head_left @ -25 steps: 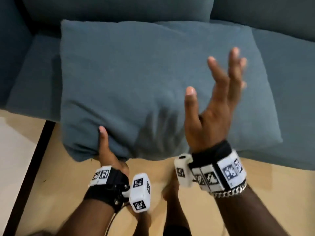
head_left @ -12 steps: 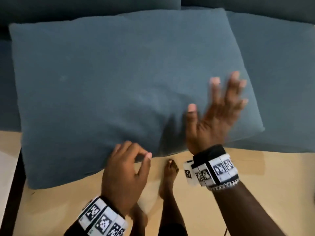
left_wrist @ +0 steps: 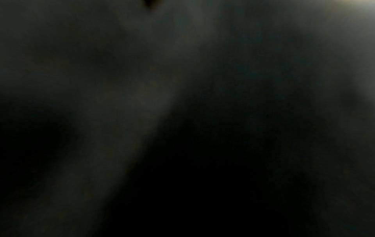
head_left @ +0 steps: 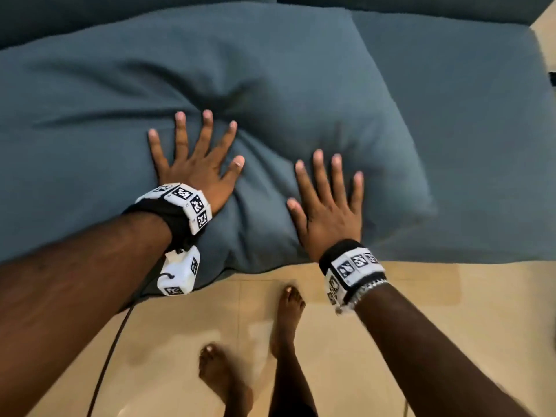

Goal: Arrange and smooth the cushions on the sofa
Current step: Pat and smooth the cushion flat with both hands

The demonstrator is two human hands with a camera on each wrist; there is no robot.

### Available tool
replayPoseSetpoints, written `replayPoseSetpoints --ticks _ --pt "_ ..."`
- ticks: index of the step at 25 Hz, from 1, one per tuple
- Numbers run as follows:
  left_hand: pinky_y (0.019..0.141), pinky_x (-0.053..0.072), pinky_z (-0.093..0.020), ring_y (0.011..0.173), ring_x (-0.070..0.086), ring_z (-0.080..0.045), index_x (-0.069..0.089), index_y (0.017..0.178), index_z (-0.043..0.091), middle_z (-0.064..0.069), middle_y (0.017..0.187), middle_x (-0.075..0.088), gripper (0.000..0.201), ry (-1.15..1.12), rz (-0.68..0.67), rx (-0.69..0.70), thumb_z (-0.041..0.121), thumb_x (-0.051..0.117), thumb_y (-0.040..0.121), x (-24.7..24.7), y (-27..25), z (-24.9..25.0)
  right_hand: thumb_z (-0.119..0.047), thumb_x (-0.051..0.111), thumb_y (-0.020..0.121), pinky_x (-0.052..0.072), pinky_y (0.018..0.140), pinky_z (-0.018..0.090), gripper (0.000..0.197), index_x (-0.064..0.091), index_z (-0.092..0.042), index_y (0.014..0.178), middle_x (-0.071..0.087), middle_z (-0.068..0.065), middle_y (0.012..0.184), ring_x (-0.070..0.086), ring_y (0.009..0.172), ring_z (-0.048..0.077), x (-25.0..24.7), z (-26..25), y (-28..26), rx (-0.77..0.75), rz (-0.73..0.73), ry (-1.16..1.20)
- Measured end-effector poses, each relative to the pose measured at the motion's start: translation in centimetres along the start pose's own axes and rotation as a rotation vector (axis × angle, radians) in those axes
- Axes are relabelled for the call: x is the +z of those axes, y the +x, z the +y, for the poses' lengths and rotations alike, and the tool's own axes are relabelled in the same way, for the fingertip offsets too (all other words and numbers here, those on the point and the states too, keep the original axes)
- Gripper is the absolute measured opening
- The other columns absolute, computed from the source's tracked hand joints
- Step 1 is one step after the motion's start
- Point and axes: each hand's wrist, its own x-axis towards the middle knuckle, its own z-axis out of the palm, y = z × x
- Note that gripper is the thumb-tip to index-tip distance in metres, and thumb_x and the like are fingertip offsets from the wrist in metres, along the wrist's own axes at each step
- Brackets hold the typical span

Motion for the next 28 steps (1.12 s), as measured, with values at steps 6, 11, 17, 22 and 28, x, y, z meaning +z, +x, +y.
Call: replayPoseSetpoints --ticks 6,11,17,22,28 --pt "0.116 -0.014 -0.070 0.158 -0.016 -0.030 -0.007 0.159 0.051 0.011 0.173 -0.010 0.065 -0.016 0.013 -0.012 0.069 0.007 0.099 0.3 -2.0 1.0 -0.042 0.037 0.106 0.007 0.124 0.065 0.063 0.036 -0.002 0.155 0.022 0.028 0.165 0.013 0.156 0.046 -5.3 8.0 0.6 0.275 0.570 0.441" --pt "0.116 -0.013 -0.070 0.158 -0.016 -0.028 -0.007 0.160 0.050 0.011 0.173 -0.010 0.068 -0.004 0.009 0.008 0.071 0.006 0.096 0.3 -3.9 1.7 -0.067 0.014 0.100 0.023 0.122 0.056 0.076 0.034 -0.025 0.159 0.018 0.003 0.171 0.017 0.158 0.030 0.5 9.6 1.1 0.433 -0.054 0.361" --pt "0.119 -0.006 -0.065 0.160 -0.004 -0.023 0.007 0.161 0.051 0.014 0.173 0.003 0.060 -0.119 0.064 0.029 0.051 0.020 0.102 -0.1 -4.4 0.6 -0.019 0.057 0.097 0.016 0.124 0.057 0.060 0.038 0.003 0.150 0.026 0.038 0.158 0.020 0.151 0.052 -2.2 0.9 0.2 0.076 0.577 0.431" --pt "0.126 0.003 -0.054 0.160 0.009 -0.017 0.018 0.163 0.042 0.012 0.173 0.009 0.059 -0.109 0.181 0.162 0.033 0.029 0.105 -1.7 -7.6 -4.0 -0.040 0.048 0.103 0.015 0.120 0.069 0.064 0.027 -0.024 0.162 0.013 0.007 0.172 0.005 0.160 0.028 3.6 -4.9 -5.8 0.134 0.119 0.332" --pt "0.125 0.001 -0.058 0.160 0.002 -0.021 0.017 0.163 0.039 0.007 0.174 0.004 0.061 -0.120 0.273 -0.023 0.033 0.031 0.105 -0.1 -12.1 -10.0 -0.049 0.047 0.103 0.010 0.120 0.070 0.074 0.007 -0.033 0.164 0.002 -0.001 0.173 -0.003 0.159 0.027 4.3 -13.5 -7.0 -0.158 0.148 0.266"
